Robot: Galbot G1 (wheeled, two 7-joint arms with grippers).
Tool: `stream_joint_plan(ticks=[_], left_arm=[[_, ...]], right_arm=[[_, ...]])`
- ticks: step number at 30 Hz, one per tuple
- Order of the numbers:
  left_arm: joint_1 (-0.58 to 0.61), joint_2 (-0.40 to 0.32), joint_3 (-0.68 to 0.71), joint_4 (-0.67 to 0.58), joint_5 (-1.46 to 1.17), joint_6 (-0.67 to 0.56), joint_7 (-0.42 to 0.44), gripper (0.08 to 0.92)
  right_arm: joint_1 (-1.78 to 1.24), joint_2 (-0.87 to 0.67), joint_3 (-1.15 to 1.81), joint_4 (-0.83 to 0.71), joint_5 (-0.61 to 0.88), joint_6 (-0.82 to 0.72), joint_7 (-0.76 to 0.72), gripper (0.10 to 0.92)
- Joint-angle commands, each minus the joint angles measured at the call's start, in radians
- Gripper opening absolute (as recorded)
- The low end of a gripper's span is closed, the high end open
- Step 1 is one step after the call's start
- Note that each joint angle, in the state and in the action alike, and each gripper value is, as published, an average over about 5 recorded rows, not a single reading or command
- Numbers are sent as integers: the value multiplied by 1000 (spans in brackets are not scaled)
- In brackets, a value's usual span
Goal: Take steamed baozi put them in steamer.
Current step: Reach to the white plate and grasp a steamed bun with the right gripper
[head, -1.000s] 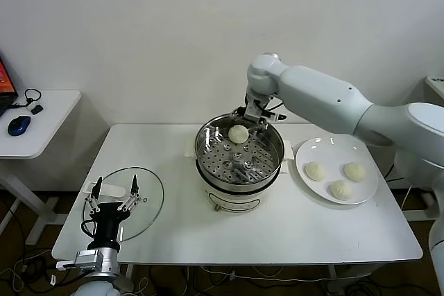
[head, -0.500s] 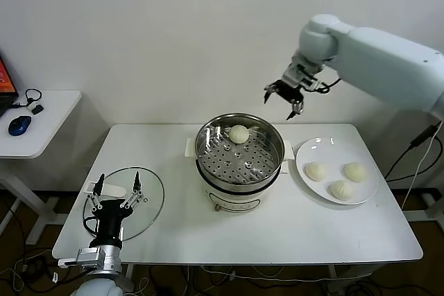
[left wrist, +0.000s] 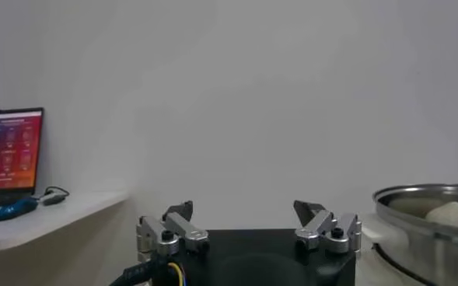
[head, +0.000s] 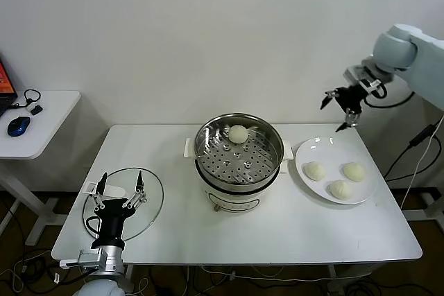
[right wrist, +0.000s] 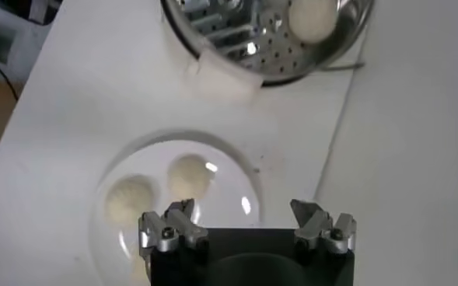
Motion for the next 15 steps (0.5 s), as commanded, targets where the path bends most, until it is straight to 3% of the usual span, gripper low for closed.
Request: stream_joint_plan(ticks=[1,15], left_arm=[[8,3,0,-7,1,-3,3,823],[17,4,-9,4,-1,-9,3,823]], right_arm=[[-238,-62,133,-66,-53,-73,14,823],[-454,138,314,-255,-139,-72,77,823]])
